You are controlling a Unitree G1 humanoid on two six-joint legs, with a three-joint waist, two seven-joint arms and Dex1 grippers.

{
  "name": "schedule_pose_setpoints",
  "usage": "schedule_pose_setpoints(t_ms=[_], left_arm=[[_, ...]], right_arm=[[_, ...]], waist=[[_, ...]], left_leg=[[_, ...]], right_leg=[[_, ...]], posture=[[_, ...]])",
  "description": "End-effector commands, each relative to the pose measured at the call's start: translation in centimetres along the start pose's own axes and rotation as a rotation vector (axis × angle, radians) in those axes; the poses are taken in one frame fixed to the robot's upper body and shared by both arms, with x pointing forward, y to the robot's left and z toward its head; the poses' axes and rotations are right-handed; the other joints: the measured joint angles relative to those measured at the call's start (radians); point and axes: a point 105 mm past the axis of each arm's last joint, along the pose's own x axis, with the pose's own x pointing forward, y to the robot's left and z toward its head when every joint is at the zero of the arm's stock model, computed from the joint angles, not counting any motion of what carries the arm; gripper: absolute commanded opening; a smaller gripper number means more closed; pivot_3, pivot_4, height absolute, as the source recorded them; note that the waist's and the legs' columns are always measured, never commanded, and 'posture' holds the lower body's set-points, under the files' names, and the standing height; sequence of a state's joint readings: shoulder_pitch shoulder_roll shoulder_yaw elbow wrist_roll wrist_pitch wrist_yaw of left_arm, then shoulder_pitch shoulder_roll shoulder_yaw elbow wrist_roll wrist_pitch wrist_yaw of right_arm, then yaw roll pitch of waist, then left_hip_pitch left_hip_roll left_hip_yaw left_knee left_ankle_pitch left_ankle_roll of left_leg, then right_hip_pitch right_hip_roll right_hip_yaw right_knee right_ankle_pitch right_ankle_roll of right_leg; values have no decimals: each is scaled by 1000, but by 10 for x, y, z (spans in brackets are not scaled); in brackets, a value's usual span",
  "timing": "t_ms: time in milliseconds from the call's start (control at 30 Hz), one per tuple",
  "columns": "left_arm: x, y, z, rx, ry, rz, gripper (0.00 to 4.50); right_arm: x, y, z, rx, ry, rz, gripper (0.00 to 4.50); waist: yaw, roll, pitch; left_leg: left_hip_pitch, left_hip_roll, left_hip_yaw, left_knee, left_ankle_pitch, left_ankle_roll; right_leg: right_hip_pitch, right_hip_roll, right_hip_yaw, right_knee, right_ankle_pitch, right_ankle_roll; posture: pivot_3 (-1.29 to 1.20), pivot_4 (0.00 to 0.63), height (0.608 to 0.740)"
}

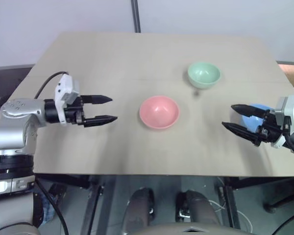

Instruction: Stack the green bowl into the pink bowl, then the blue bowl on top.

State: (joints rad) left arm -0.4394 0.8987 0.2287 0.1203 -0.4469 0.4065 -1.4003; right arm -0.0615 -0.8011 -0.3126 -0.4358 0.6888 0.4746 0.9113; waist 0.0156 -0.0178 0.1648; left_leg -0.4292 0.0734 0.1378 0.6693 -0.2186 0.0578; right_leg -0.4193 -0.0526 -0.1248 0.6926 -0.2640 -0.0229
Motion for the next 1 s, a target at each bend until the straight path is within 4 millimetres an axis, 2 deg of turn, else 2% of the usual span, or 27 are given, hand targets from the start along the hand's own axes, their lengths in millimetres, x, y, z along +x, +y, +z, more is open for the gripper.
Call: schedule_pose_setpoints(t_ms=[33, 133, 267, 333, 400, 500, 600, 700, 867, 1000], left_arm=[[-11, -1, 10, 61, -46, 55, 3970], [-12, -3, 9, 59, -55, 69, 3970], [-12, -5, 10, 54, -66, 73, 3970], [-11, -8, 6, 48, -63, 66, 3970], [-7, -12, 2, 36, -65, 54, 3970], [-4, -17, 0, 29, -67, 46, 3970], [-4, -16, 3, 31, -72, 48, 3970], [-2, -16, 5, 32, -77, 47, 3970], [0, -15, 5, 41, -74, 44, 3970], [1, -16, 6, 39, -71, 32, 3970]], right_arm=[[6, -12, 5, -55, 19, -18, 3460], [17, -37, -1, -97, 99, -117, 3460], [35, -54, -4, -149, 197, -129, 3460], [53, -69, -3, -178, 240, -127, 3460], [72, -93, -1, -257, 297, -186, 3460], [91, -115, 0, -324, 367, -233, 3460], [113, -120, 7, -381, 369, -214, 3460], [139, -115, 9, -441, 376, -160, 3460], [166, -107, 6, -512, 398, -87, 3460], [182, -110, 1, -556, 470, -103, 3460]], waist=[[-3, 0, 0], [-5, 0, 0], [-7, 1, 1], [-12, 2, 1], [-19, 2, 1], [-31, 3, 2], [-29, 3, 2], [-33, 3, 2], [-33, 3, 2], [-37, 4, 2]], left_leg=[[0, 0, 0, 0, 0, 0], [0, 0, 0, 0, 0, 0], [-1, 0, 1, -1, 0, 0], [-1, 0, 1, -1, 0, 0], [-2, 0, 3, -1, 0, 0], [-2, 0, 4, -1, 2, -3], [-3, 0, 4, -2, 3, -5], [-3, 0, 6, -3, 3, -6], [-4, 0, 8, -3, 3, -6], [-3, 0, 8, -3, 3, -6]], right_leg=[[0, 0, 0, 0, 0, 0], [0, 0, 0, 0, 0, 0], [-2, 0, 0, 1, 0, 0], [-3, 0, 1, 1, 0, 0], [-5, 0, 2, 1, 0, 0], [-6, 0, 3, 2, 0, 0], [-6, 0, 3, 2, 0, -1], [-7, 0, 4, 2, 2, -4], [-8, 0, 5, 2, 2, -4], [-8, 0, 5, 3, 2, -4]], posture=[[0, 150, 740], [0, 150, 740], [0, 150, 740], [0, 150, 740], [0, 150, 740], [0, 150, 740], [0, 150, 740], [0, 150, 740], [0, 150, 740], [0, 150, 740]])
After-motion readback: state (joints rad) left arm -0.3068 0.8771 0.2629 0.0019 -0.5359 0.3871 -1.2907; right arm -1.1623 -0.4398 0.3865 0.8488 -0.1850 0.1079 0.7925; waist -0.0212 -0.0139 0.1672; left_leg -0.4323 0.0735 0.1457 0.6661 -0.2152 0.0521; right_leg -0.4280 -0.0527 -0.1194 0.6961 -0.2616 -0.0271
